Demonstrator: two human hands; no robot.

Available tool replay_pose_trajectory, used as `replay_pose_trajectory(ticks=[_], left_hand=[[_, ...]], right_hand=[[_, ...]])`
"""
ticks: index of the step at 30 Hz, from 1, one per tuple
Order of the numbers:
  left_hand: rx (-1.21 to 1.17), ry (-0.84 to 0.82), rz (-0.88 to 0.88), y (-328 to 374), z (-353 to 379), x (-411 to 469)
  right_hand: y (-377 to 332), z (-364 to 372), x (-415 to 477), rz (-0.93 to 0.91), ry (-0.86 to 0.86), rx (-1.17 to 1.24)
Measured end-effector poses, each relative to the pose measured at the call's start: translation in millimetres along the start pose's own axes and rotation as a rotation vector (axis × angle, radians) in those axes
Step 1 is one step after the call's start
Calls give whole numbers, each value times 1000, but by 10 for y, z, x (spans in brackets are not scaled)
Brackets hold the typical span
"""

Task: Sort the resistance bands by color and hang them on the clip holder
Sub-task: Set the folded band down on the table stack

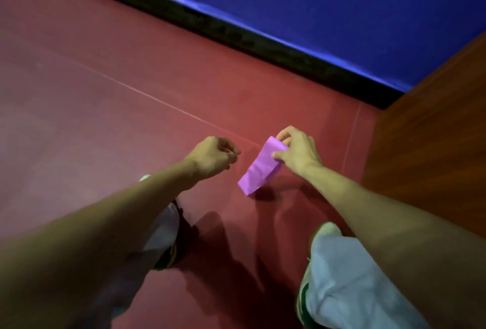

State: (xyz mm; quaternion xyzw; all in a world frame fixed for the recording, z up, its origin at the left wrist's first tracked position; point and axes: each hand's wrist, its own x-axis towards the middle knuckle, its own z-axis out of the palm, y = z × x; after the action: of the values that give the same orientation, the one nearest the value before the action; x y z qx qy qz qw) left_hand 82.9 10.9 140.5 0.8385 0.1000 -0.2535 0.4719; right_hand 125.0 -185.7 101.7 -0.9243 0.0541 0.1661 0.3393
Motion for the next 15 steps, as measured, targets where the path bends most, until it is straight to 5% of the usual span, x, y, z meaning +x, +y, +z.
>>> replay_pose_trajectory(ticks=[12,15], left_hand=[[-287,212,186,714,-5,-971],[-156,209,240,747,4,-1001]], right_hand=[[-655,-1007,-897,-426,129,418],[-754,-1129,-924,-542,131,430]])
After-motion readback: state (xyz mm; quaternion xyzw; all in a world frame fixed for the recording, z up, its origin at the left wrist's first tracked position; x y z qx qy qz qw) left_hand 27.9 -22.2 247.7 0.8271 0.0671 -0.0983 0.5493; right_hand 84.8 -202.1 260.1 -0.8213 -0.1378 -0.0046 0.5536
